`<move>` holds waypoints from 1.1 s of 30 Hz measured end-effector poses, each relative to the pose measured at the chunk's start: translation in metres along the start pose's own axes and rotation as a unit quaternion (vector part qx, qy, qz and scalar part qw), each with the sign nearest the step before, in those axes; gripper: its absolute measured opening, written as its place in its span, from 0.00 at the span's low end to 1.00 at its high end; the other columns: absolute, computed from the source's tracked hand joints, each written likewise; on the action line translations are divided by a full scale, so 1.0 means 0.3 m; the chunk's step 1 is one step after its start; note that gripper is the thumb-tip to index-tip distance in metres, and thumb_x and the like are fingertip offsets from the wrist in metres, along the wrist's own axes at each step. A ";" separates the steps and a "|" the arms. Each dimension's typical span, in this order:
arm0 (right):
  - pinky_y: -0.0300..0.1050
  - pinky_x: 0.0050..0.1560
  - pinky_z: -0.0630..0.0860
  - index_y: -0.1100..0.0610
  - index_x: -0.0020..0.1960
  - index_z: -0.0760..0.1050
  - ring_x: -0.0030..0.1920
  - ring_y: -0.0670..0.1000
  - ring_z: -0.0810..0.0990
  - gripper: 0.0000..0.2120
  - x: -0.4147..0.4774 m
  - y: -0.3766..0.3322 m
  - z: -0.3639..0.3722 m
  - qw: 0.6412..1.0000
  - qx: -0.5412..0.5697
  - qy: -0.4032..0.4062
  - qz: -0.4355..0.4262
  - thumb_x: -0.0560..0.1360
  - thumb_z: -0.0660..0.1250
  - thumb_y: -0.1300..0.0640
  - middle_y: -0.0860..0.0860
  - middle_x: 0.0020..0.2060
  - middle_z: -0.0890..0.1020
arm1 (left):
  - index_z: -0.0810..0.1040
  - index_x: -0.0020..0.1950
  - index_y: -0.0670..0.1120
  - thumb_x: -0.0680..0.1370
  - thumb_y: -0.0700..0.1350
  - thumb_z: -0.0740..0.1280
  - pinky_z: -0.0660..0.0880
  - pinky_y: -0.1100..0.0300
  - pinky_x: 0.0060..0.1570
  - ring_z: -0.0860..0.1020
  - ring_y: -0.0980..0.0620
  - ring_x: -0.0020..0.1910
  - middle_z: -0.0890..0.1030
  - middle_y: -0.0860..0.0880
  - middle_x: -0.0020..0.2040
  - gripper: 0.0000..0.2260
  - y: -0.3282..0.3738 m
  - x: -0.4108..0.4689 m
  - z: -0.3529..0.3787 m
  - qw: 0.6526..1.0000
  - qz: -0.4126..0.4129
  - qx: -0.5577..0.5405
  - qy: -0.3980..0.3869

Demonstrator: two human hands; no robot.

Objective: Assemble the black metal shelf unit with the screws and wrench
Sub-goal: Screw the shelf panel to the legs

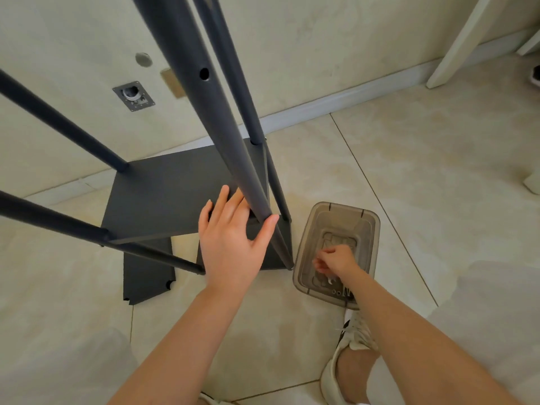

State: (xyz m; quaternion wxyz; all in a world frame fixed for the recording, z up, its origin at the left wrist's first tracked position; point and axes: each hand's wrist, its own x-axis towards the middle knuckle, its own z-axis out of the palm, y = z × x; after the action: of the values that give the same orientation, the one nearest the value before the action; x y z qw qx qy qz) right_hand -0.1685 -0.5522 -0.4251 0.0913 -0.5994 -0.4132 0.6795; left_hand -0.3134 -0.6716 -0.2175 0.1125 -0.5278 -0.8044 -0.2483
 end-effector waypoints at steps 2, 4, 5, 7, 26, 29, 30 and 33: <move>0.44 0.43 0.83 0.65 0.54 0.79 0.41 0.53 0.86 0.06 -0.056 -0.037 -0.007 0.994 0.109 -0.018 -0.002 0.78 0.68 0.64 0.59 0.42 0.86 | 0.84 0.58 0.41 0.76 0.52 0.74 0.69 0.37 0.70 0.76 0.39 0.69 0.83 0.43 0.62 0.17 0.015 0.003 -0.018 1.000 -0.012 -0.004 -0.013; 0.44 0.45 0.82 0.63 0.56 0.80 0.47 0.53 0.86 0.09 -0.119 -0.087 -0.012 0.967 0.247 -0.062 -0.008 0.77 0.68 0.63 0.58 0.47 0.86 | 0.84 0.58 0.42 0.75 0.52 0.75 0.69 0.35 0.69 0.76 0.38 0.69 0.83 0.44 0.62 0.17 0.027 0.016 -0.034 0.999 -0.024 -0.008 -0.034; 0.44 0.46 0.82 0.62 0.57 0.80 0.48 0.52 0.86 0.10 -0.149 -0.114 -0.011 0.949 0.303 -0.082 -0.014 0.77 0.69 0.63 0.57 0.50 0.86 | 0.84 0.57 0.43 0.75 0.52 0.75 0.69 0.35 0.69 0.75 0.38 0.69 0.83 0.45 0.61 0.16 0.031 0.025 -0.042 0.998 -0.032 -0.010 -0.051; 0.43 0.45 0.81 0.61 0.58 0.80 0.47 0.50 0.86 0.11 -0.208 -0.171 0.005 0.927 0.361 -0.104 -0.025 0.77 0.70 0.61 0.57 0.52 0.85 | 0.83 0.58 0.47 0.76 0.54 0.74 0.66 0.35 0.72 0.73 0.40 0.72 0.83 0.48 0.62 0.16 0.038 0.043 -0.057 0.994 -0.058 -0.021 -0.093; 0.50 0.60 0.78 0.57 0.50 0.78 0.47 0.48 0.85 0.11 -0.447 -0.394 0.368 0.964 0.134 0.052 -0.221 0.80 0.65 0.49 0.47 0.40 0.86 | 0.86 0.52 0.52 0.74 0.54 0.76 0.62 0.37 0.74 0.74 0.45 0.71 0.86 0.54 0.52 0.10 -0.118 0.141 -0.220 0.965 -0.186 -0.179 -0.054; 0.49 0.57 0.79 0.54 0.48 0.76 0.46 0.47 0.85 0.09 -0.443 -0.447 0.430 0.958 0.094 0.059 -0.262 0.80 0.65 0.48 0.45 0.38 0.86 | 0.86 0.48 0.54 0.73 0.53 0.77 0.76 0.44 0.63 0.81 0.48 0.61 0.82 0.59 0.39 0.07 -0.185 0.181 -0.282 0.953 -0.217 -0.207 -0.037; 0.46 0.54 0.79 0.54 0.47 0.75 0.44 0.45 0.85 0.09 -0.443 -0.469 0.450 0.954 0.078 0.053 -0.285 0.80 0.64 0.49 0.44 0.37 0.86 | 0.86 0.46 0.55 0.73 0.53 0.78 0.78 0.47 0.59 0.83 0.50 0.56 0.79 0.61 0.37 0.05 -0.208 0.194 -0.299 0.950 -0.226 -0.213 -0.031; 0.39 0.44 0.75 0.55 0.46 0.75 0.39 0.41 0.83 0.10 -0.447 -0.538 0.519 0.941 0.019 0.034 -0.337 0.81 0.63 0.49 0.43 0.35 0.85 | 0.82 0.43 0.59 0.71 0.53 0.79 0.79 0.55 0.52 0.80 0.59 0.41 0.79 0.62 0.37 0.06 -0.270 0.222 -0.352 0.941 -0.245 -0.232 -0.020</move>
State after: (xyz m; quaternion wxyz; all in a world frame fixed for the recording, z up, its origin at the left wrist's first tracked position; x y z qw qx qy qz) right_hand -0.3315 -0.6019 -0.2270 0.3404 -0.4461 -0.5742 0.5961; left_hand -0.4230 -0.6994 -0.1210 -0.0937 -0.3309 -0.8309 -0.4374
